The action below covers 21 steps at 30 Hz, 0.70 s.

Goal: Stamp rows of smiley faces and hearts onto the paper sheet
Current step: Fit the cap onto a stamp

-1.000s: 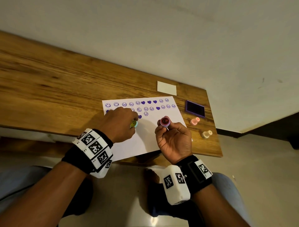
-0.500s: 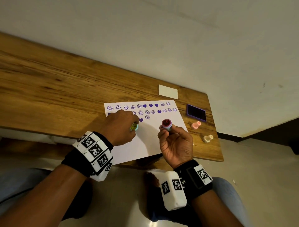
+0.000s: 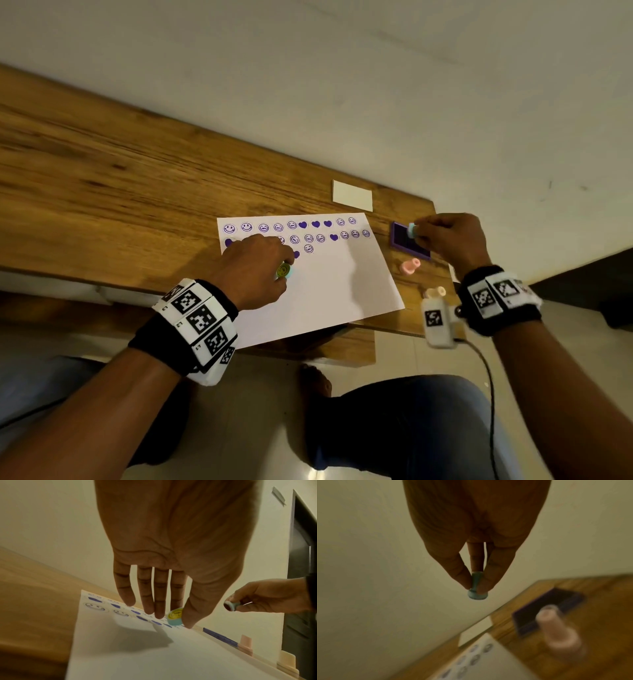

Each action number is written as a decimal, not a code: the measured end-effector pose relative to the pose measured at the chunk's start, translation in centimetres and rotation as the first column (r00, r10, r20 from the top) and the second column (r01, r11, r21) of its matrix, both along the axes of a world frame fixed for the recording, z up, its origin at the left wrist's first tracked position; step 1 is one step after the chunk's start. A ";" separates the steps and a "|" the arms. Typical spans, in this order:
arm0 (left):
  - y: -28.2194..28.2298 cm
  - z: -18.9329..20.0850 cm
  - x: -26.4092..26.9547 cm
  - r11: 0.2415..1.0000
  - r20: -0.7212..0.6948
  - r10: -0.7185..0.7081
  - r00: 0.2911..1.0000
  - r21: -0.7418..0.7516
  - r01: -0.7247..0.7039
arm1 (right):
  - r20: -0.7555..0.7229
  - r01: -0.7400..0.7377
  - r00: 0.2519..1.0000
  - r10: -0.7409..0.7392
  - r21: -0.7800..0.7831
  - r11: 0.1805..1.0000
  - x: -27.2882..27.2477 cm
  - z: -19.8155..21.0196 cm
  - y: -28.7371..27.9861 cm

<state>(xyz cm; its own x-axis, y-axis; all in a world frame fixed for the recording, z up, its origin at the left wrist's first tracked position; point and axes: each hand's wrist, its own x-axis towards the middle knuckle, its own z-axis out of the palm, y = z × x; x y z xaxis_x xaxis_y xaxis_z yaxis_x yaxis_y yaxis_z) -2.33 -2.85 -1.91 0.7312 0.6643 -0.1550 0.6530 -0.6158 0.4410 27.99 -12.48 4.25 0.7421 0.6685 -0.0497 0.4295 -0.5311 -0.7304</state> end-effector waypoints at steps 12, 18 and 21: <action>0.0 -0.6 -0.2 1.000 0.038 0.012 0.999 -0.026 -0.011 | 0.312 -0.104 0.880 0.357 -0.608 0.787 5.3 -3.7 3.6; 0.4 -0.6 -0.4 1.000 0.080 0.019 0.997 -0.012 -0.018 | 0.379 -0.079 0.847 0.371 -0.602 0.795 4.7 -3.8 3.6; 0.3 -0.4 -0.5 1.000 0.077 0.020 0.997 -0.015 -0.019 | 0.388 -0.077 0.835 0.390 -0.620 0.781 4.3 -3.6 3.7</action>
<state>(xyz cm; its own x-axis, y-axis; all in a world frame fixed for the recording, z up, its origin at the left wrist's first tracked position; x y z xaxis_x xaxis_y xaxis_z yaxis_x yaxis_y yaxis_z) -2.88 -2.54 -2.27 0.7280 0.6770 -0.1080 0.6286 -0.5962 0.4994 32.31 -8.79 0.61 0.5957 0.7870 -0.1602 0.7971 -0.6039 -0.0027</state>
